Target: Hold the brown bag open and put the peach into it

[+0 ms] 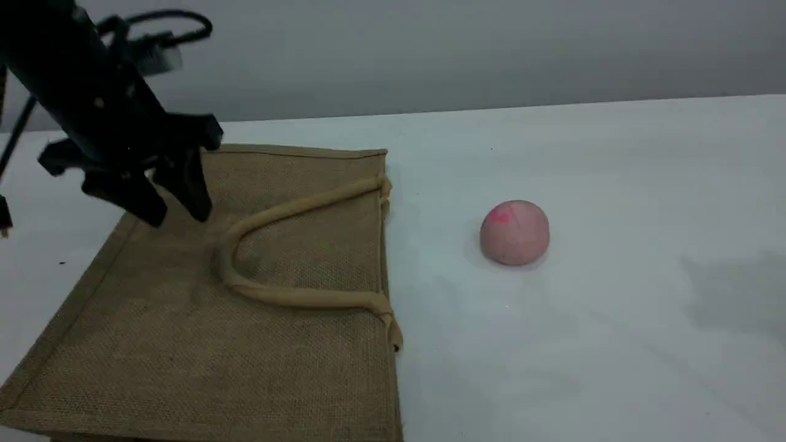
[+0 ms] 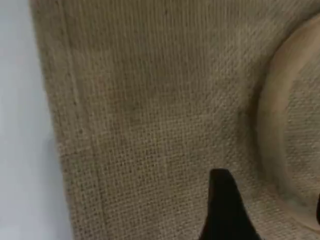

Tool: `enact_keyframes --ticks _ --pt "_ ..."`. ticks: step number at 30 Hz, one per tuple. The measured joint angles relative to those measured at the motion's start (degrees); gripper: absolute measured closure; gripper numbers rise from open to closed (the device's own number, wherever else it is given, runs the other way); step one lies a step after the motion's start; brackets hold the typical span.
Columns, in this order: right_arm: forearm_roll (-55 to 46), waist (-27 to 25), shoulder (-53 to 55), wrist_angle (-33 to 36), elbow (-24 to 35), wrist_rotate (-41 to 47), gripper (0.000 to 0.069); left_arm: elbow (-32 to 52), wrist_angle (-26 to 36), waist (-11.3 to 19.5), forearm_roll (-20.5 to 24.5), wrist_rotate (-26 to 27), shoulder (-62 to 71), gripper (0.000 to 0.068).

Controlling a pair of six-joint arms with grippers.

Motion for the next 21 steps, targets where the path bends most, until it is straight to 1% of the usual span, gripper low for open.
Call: enact_keyframes --ticks 2,9,17,21 --pt "0.0 0.0 0.0 0.1 0.0 0.0 0.0111 0.0 -0.1 -0.4 -0.4 0.0 1.0 0.0297" --pt "0.0 0.0 0.0 0.1 0.0 0.1 0.0111 0.0 -2.1 -3.3 -0.8 0.0 3.9 0.0297" --pt "0.0 0.0 0.0 0.3 0.0 0.2 0.0111 0.0 -2.7 -3.5 -0.8 0.1 6.1 0.0297" --pt "0.0 0.0 0.0 0.4 0.0 0.2 0.0111 0.0 -3.9 -3.5 -0.8 0.1 7.4 0.0297"
